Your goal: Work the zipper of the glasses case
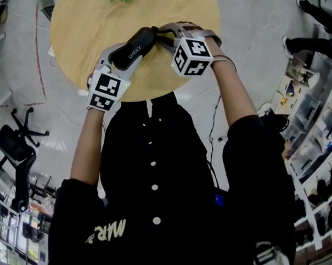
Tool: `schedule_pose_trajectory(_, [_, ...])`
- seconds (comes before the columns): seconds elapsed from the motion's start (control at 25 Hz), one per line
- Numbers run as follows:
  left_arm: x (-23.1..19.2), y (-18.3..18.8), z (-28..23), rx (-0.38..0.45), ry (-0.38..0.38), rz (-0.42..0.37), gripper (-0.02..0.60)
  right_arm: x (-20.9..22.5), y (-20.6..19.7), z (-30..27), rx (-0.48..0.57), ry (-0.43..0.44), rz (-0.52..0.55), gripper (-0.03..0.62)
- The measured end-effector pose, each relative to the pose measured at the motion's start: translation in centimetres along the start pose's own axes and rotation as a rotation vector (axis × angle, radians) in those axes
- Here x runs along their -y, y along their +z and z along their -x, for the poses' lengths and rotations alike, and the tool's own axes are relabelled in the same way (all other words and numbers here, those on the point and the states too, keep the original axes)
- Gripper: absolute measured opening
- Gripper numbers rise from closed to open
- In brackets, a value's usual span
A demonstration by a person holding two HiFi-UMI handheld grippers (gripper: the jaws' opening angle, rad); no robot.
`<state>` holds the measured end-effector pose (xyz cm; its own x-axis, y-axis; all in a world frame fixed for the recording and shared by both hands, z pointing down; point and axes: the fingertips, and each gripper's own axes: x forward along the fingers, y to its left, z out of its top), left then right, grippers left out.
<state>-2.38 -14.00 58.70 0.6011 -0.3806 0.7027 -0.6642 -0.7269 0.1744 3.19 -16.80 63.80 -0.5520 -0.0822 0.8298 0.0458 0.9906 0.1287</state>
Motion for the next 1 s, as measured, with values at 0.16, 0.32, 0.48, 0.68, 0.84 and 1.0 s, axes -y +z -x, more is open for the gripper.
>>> schedule_pose_trajectory(0.16, [0.00,-0.02,-0.03,-0.006,-0.008,-0.001,0.190,0.37,0.09,-0.30,-0.024,0.022,0.076,0.057])
schedule_pose_trajectory(0.32, [-0.01,0.08,-0.03,-0.001,-0.005,0.003,0.190,0.68,0.15,-0.43,-0.034,-0.011,0.110,0.046])
schedule_pose_trajectory(0.48, [-0.04,0.07,-0.08,-0.003,-0.003,0.008,0.190,0.79,0.16,-0.52,-0.030,-0.067,0.097,0.037])
schedule_pose_trajectory(0.68, [0.02,-0.01,-0.08,-0.013,0.013,0.000,0.192,0.69,-0.01,-0.49,-0.050,-0.090,0.017,0.009])
schedule_pose_trajectory(0.84, [0.02,-0.12,-0.09,-0.022,0.030,-0.005,0.192,0.53,-0.17,-0.29,-0.079,-0.063,-0.001,0.005])
schedule_pose_trajectory(1.0, [0.02,-0.16,-0.15,-0.035,0.036,-0.007,0.193,0.20,-0.43,-0.01,-0.114,-0.041,-0.047,0.005])
